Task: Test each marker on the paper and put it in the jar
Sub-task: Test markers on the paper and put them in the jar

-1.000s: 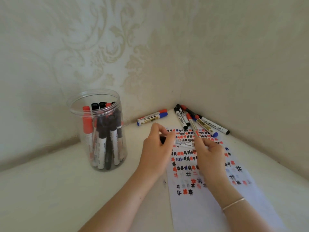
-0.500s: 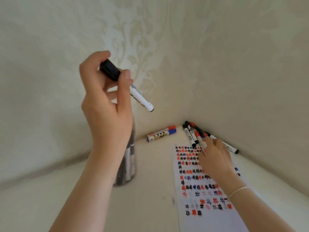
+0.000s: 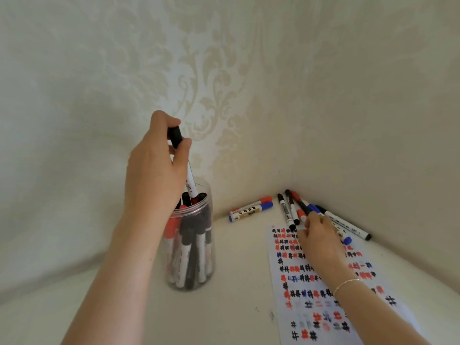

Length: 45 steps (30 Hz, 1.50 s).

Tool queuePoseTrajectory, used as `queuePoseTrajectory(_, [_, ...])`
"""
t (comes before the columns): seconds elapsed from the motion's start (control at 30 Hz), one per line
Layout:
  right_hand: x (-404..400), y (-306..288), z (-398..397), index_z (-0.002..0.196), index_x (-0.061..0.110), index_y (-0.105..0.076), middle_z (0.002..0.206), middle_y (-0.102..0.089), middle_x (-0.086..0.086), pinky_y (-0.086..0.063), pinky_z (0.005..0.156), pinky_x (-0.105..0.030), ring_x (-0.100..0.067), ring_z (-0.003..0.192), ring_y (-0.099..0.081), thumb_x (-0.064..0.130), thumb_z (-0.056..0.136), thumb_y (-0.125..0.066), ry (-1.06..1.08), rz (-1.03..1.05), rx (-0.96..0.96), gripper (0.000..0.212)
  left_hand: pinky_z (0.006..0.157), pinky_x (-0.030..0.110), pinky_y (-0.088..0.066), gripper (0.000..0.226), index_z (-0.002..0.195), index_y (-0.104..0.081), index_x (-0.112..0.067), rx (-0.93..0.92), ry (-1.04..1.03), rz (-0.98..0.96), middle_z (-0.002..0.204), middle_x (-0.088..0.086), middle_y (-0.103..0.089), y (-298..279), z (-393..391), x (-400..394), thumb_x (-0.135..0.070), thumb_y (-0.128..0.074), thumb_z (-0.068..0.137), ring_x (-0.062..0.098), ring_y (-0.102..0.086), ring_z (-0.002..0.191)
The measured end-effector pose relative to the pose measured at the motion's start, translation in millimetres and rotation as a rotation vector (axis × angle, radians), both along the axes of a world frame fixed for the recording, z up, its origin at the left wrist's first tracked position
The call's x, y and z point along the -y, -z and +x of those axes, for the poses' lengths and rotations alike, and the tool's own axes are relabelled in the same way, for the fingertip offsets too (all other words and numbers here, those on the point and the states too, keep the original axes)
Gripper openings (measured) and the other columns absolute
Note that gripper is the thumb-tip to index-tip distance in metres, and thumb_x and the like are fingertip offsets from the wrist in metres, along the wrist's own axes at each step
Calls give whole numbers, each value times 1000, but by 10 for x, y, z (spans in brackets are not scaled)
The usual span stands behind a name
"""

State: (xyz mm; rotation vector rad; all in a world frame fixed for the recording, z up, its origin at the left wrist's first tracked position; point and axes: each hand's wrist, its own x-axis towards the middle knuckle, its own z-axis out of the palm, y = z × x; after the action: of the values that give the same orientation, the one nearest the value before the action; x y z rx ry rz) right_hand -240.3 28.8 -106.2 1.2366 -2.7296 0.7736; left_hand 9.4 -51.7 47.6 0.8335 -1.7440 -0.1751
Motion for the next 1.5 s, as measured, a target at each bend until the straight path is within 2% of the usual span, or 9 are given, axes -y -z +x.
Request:
queuePoseTrajectory(0.07, [1, -19, 39, 107, 11, -44, 107, -48, -10, -37, 50, -21, -13, 64, -48, 19, 95, -49, -15, -78, 26, 15, 75, 37, -51, 20, 113, -47, -17, 25, 12, -6, 98, -5, -64, -8, -24, 1, -20, -55, 95, 15, -64, 88])
queuePoseTrajectory(0.2, [-1, -48, 99, 101, 12, -42, 99, -47, -9, -27, 41, -21, -16, 55, -46, 20, 96, -46, -11, -147, -28, 11, 77, 40, -53, 21, 115, -49, -19, 67, 27, -33, 100, -7, -65, -10, -77, 5, -22, -55, 95, 14, -65, 88])
queuePoseTrajectory(0.57, [5, -83, 221, 95, 15, -38, 94, -44, -5, -36, 42, -24, -19, 56, -49, 21, 97, -44, -62, -210, -45, 8, 68, 35, -50, 21, 117, -52, -23, 96, -80, -96, 100, -14, -62, 72, -92, 62, -27, -52, 96, 14, -62, 79])
queuePoseTrajectory(0.9, [26, -53, 256, 95, 17, -37, 93, -44, -3, -29, 42, -21, -14, 54, -43, 22, 97, -43, -65, -183, -43, 8, 67, 35, -49, 14, 108, -54, -21, 115, -124, -103, 93, -13, -63, 80, -113, 37, -25, -54, 94, 16, -61, 75])
queuePoseTrajectory(0.97, [36, -50, 254, 96, 17, -38, 93, -44, -2, -31, 42, -21, -14, 55, -45, 22, 97, -43, -66, -184, -34, 7, 67, 35, -48, 10, 103, -54, -22, 147, -127, -57, 89, -11, -63, 74, -88, 47, -25, -54, 93, 18, -59, 73])
queuePoseTrajectory(1.13, [44, -11, 268, 98, 17, -39, 93, -46, -2, -31, 42, -19, -13, 55, -47, 24, 97, -44, -80, -177, -25, 9, 62, 32, -42, 7, 85, -51, -19, 483, -120, 260, 87, -1, -61, 99, -73, 139, -14, -52, 89, 24, -53, 70])
queuePoseTrajectory(1.3, [56, -6, 296, 98, 17, -39, 91, -45, -1, -35, 41, -21, -15, 56, -48, 26, 97, -44, -89, -168, -41, 11, 71, 33, -42, 33, 71, -55, -17, 540, -132, 378, 102, 5, -43, 24, -88, 143, -37, -48, 96, 23, -54, 77])
queuePoseTrajectory(1.4, [62, -28, 303, 97, 17, -39, 90, -44, 0, -34, 41, -21, -15, 57, -48, 24, 96, -44, -96, -180, -40, 9, 73, 32, -42, 35, 82, -66, -13, 603, -117, 421, 107, 8, -43, 2, -28, 134, -38, -46, 97, 23, -55, 80])
queuePoseTrajectory(1.5, [69, -48, 313, 95, 17, -39, 89, -44, 0, -33, 41, -21, -15, 54, -47, 22, 96, -46, -107, -209, -39, 9, 74, 33, -42, 31, 89, -63, -22, 557, -174, 361, 98, -1, -44, -54, 51, 41, -48, -47, 93, 20, -55, 83])
